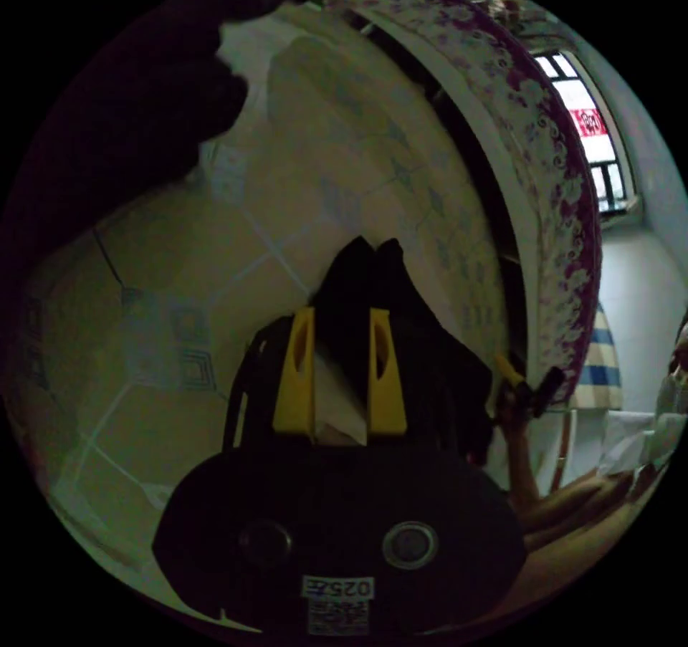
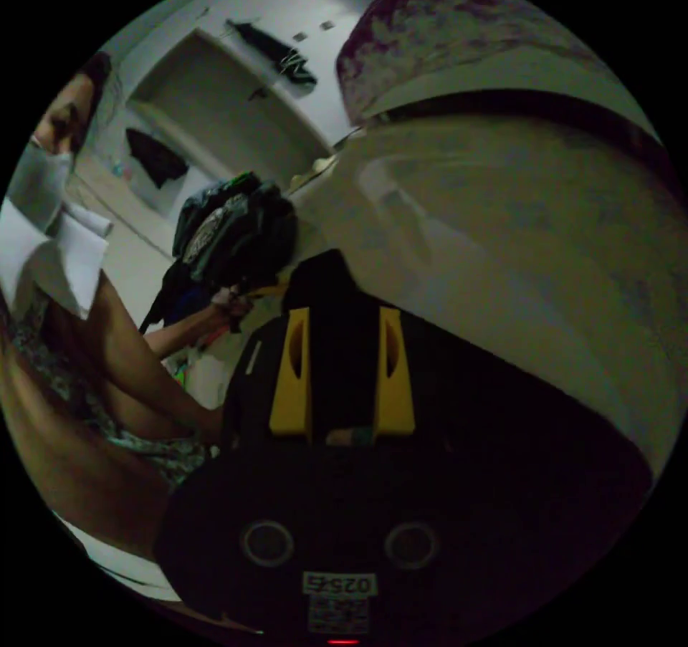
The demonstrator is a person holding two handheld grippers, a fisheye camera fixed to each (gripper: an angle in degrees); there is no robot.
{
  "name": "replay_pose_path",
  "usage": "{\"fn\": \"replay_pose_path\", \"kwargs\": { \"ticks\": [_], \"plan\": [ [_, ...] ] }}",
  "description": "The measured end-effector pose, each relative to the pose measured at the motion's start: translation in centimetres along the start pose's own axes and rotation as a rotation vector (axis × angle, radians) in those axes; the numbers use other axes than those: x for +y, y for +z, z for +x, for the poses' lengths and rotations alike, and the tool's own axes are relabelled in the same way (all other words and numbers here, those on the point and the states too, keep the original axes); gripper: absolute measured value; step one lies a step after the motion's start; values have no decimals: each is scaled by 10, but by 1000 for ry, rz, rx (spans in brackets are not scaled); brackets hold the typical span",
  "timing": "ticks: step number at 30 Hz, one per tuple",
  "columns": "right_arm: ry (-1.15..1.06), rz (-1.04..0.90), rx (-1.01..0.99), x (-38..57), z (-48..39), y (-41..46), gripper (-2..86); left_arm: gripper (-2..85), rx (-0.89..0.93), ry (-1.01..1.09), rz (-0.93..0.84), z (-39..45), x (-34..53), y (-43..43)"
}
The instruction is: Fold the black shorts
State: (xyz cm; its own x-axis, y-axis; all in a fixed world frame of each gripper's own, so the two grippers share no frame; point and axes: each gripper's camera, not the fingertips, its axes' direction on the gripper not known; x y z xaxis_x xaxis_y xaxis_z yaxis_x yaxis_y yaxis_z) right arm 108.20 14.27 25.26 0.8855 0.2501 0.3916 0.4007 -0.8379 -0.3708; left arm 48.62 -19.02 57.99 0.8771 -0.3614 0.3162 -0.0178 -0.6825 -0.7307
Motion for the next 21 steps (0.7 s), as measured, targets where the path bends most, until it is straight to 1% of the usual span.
{"fn": "replay_pose_path", "kwargs": {
  "ticks": [2,3,4,6,8,10,12,13,15,16,18,19,21],
  "plan": [
    [-50,-65,-60,-28,7,55,151,84,48,-7,-1,-14,0,-4],
    [-81,-104,-92,-47,13,87,157,84,49,13,0,-19,-2,-8],
    [-92,-120,-97,-56,15,101,159,86,40,29,-3,-20,-3,-10],
    [-164,-220,-79,-88,23,158,166,96,-11,72,-6,-25,-8,-21],
    [-188,-299,-65,-105,31,194,159,100,-75,79,26,-28,-10,-36],
    [-189,-388,-91,-117,41,225,133,100,-107,121,44,-31,-9,-49],
    [-168,-449,-212,-125,51,255,58,86,18,133,-85,-47,-13,-43],
    [-168,-462,-217,-126,53,260,38,85,60,128,-90,-52,-13,-41],
    [-160,-400,-209,-130,65,259,7,82,144,86,-72,-67,-13,-41],
    [-147,-364,-217,-132,69,253,5,82,146,85,-68,-68,-14,-42],
    [-49,-180,-236,-135,94,211,-1,84,134,99,-51,-72,-15,-49],
    [-25,-128,-236,-134,102,197,-2,84,142,104,-56,-73,-15,-50],
    [107,51,-203,-127,137,141,-4,63,183,105,-81,-79,-18,-51]
  ]
}}
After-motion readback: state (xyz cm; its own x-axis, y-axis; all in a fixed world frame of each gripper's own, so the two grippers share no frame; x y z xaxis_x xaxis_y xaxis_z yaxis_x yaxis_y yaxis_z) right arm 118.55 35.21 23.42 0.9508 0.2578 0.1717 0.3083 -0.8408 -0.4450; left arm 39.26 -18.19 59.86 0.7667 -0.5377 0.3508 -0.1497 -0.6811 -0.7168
